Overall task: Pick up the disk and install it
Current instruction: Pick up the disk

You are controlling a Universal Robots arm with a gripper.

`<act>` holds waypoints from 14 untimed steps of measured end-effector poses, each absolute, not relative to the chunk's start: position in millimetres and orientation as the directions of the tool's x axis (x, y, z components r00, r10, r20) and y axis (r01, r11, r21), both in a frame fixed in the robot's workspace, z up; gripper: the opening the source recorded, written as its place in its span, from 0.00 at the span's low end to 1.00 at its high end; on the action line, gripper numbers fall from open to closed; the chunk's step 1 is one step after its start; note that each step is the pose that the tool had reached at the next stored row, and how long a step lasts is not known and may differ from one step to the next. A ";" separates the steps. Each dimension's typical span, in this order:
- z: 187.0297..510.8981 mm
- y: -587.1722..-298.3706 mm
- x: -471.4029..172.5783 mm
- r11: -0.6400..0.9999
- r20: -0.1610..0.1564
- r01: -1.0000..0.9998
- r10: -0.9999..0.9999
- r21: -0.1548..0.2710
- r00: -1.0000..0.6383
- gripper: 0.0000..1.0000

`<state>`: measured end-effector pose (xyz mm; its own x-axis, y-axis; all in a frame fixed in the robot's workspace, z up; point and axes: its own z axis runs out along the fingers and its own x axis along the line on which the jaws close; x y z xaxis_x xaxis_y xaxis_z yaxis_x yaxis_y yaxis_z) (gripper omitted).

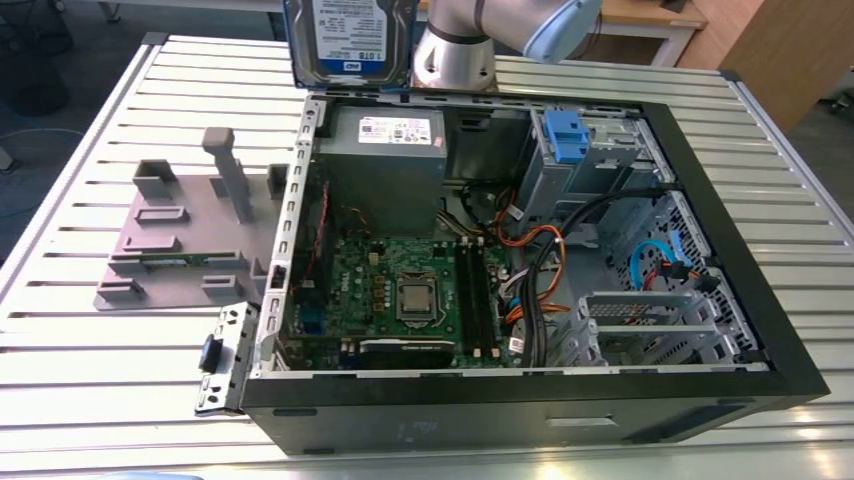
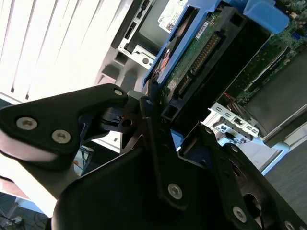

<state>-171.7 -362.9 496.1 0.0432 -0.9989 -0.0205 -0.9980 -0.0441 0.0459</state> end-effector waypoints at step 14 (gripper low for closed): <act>496.2 -366.9 -171.7 -0.044 -0.020 -0.998 -0.999 0.046 0.043 0.37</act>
<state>-171.7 -366.9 496.2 0.0432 -0.9989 -0.0204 -0.9980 -0.0441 0.0459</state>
